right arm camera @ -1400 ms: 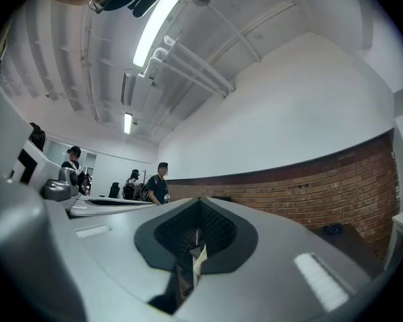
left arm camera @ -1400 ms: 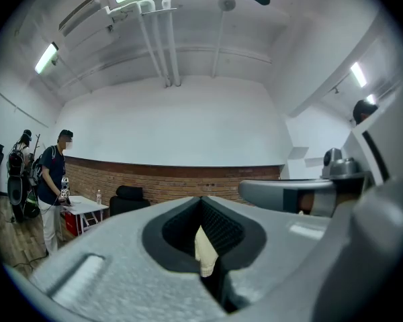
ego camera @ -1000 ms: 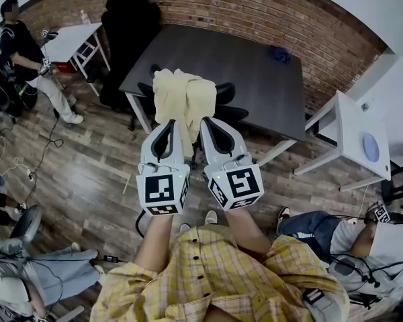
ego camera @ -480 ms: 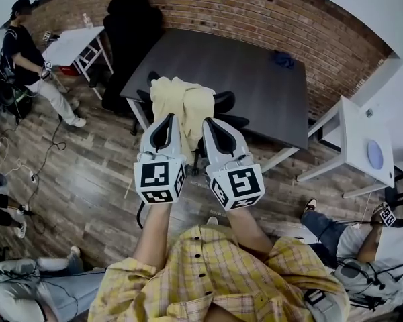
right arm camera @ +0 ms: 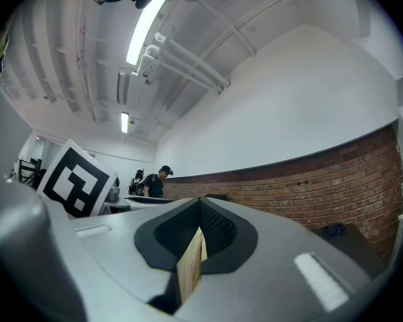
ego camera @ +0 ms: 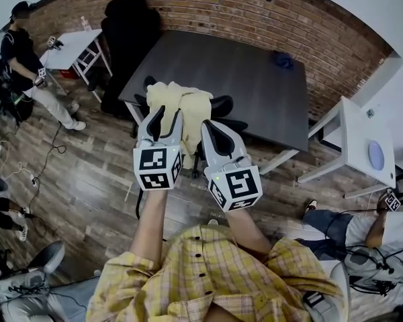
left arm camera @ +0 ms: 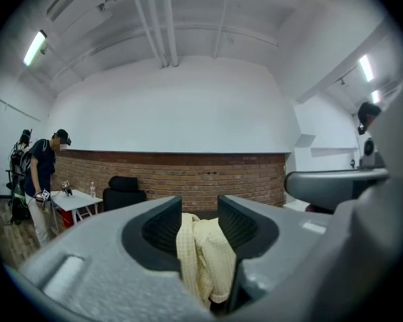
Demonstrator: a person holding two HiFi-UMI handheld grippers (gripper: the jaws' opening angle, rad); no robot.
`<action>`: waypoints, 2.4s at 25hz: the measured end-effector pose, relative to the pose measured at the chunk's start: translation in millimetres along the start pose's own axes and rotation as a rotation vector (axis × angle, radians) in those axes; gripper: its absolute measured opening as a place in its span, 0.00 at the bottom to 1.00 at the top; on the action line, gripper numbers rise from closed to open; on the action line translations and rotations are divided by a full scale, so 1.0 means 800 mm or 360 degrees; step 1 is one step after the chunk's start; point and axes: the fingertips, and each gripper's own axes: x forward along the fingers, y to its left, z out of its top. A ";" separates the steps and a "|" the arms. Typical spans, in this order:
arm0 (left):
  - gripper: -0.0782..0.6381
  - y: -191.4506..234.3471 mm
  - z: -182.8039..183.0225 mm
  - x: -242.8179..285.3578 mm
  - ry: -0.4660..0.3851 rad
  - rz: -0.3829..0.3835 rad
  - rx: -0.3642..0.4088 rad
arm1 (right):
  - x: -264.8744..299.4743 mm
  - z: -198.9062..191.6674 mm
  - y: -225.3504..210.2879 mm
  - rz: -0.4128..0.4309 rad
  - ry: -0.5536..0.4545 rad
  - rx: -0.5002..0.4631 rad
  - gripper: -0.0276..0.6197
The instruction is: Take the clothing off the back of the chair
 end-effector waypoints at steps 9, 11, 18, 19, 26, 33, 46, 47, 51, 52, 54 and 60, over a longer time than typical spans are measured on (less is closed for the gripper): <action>0.47 0.016 -0.029 0.038 0.0096 0.0001 0.0012 | 0.010 0.000 -0.004 0.0011 -0.0007 -0.0009 0.05; 0.48 0.019 -0.032 0.046 0.0103 0.0006 0.0015 | 0.011 0.000 -0.007 0.0009 -0.0011 -0.0013 0.05; 0.51 0.025 -0.040 0.073 0.0130 0.0029 0.0027 | 0.019 -0.001 -0.018 0.0010 -0.0016 -0.0013 0.05; 0.51 0.028 -0.043 0.076 0.0137 0.0032 0.0028 | 0.021 -0.002 -0.018 0.0009 -0.0017 -0.0014 0.05; 0.52 0.036 -0.062 0.094 0.0204 0.0028 -0.0001 | 0.027 0.001 -0.026 0.0001 -0.0015 -0.0014 0.05; 0.52 0.038 -0.081 0.105 0.0232 0.0028 0.0019 | 0.031 0.000 -0.029 -0.0002 -0.0024 -0.0023 0.05; 0.36 0.039 -0.082 0.103 0.0210 0.0092 0.0038 | 0.034 -0.009 -0.032 0.0023 -0.0013 -0.0010 0.05; 0.35 0.039 -0.082 0.103 0.0210 0.0100 0.0043 | 0.035 -0.010 -0.032 0.0026 -0.0011 -0.0010 0.05; 0.29 0.042 -0.081 0.102 0.0205 0.0118 0.0043 | 0.039 -0.008 -0.031 0.0032 -0.0005 -0.0012 0.05; 0.29 0.042 -0.080 0.102 0.0203 0.0115 0.0022 | 0.039 -0.008 -0.031 0.0032 -0.0003 -0.0012 0.05; 0.27 0.041 -0.079 0.099 0.0199 0.0112 -0.0018 | 0.037 -0.008 -0.031 0.0032 0.0000 -0.0011 0.05; 0.25 0.034 -0.079 0.095 0.0195 0.0112 -0.0080 | 0.031 -0.010 -0.033 0.0026 0.0007 -0.0006 0.05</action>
